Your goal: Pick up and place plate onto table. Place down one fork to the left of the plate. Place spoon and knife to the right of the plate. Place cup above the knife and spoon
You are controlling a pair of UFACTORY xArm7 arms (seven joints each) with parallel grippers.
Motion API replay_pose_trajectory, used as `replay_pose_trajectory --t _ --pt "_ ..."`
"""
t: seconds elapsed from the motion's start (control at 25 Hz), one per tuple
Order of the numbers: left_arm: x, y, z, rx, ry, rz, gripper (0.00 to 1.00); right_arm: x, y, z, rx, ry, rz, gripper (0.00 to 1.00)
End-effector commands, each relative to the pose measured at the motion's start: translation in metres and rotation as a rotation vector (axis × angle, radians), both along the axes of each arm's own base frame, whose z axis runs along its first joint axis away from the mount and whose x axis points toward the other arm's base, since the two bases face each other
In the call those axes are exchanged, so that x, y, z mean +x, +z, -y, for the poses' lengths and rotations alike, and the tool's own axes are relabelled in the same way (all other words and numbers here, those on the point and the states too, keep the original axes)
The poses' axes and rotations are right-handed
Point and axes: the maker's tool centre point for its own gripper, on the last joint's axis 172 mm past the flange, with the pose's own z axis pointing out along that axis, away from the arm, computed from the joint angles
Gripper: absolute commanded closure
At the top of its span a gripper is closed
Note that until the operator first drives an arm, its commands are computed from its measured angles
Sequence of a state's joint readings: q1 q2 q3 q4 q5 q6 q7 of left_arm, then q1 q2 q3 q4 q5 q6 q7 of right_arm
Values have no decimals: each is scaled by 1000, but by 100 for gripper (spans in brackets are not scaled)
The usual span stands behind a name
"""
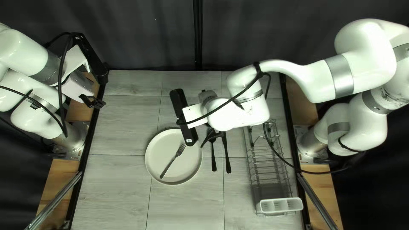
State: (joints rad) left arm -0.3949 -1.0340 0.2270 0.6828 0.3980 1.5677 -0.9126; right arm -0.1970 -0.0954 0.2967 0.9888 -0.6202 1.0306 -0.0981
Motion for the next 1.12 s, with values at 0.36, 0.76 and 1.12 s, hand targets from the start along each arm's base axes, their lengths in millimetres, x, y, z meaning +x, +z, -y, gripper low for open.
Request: replay_pose_trajectory --t 0.36,0.76,1.12 --pt "0 0 0 0 0 0 0 -18 -26 62 281 284 -293 100" --pt "0 0 0 0 0 0 0 -16 -42 92 312 298 -478 100" --pt "0 0 0 0 0 0 0 -20 -84 115 350 183 -603 100"
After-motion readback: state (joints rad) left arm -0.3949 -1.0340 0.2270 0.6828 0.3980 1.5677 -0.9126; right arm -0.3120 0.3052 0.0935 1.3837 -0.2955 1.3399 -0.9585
